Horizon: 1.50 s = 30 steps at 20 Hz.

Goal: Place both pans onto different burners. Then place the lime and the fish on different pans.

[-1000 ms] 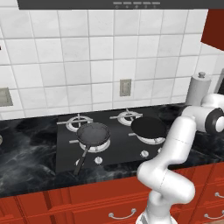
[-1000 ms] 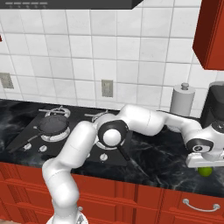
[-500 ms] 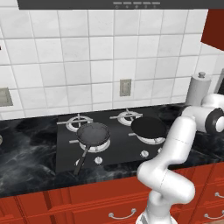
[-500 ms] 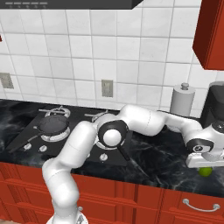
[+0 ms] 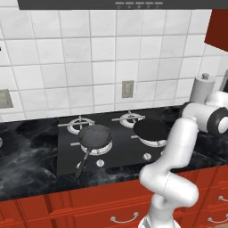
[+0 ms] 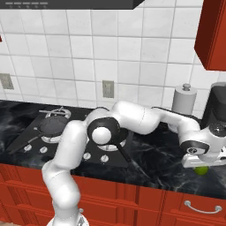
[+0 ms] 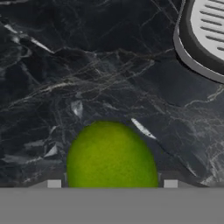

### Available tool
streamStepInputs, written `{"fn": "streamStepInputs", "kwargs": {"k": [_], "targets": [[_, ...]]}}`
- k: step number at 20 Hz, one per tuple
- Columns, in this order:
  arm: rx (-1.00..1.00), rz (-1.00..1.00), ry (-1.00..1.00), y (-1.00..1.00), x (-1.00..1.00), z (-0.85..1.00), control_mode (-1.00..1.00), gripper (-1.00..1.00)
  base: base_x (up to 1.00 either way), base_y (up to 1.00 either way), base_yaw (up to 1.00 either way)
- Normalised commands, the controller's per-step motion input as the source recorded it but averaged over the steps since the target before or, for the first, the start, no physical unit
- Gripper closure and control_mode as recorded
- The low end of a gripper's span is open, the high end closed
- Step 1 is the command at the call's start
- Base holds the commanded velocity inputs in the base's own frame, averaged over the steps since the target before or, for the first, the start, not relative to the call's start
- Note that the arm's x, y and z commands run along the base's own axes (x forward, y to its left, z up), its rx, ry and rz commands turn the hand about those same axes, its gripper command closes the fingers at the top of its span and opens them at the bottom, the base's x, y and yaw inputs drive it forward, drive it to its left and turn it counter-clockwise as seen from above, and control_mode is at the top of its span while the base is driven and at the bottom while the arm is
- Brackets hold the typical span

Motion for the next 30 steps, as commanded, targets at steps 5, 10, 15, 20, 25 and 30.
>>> {"fn": "streamStepInputs", "kwargs": {"k": [5,10,15,20,25,30], "targets": [[-0.12,0.00,-0.04,0.76,-0.35,0.19,-1.00,1.00,0.00,0.00,0.00],[-0.12,-0.03,0.01,0.74,-0.07,0.61,-1.00,1.00,0.00,0.00,0.00],[-0.07,-0.07,0.10,0.53,0.09,0.87,-1.00,1.00,0.00,0.00,0.00],[-0.01,-0.04,0.11,0.41,0.08,0.89,-1.00,1.00,0.00,0.00,0.00],[0.05,-0.01,0.07,0.33,-0.02,0.55,-1.00,1.00,0.00,0.00,0.00],[0.13,-0.04,0.00,0.39,-0.11,0.32,-1.00,1.00,0.00,0.00,0.00]]}}
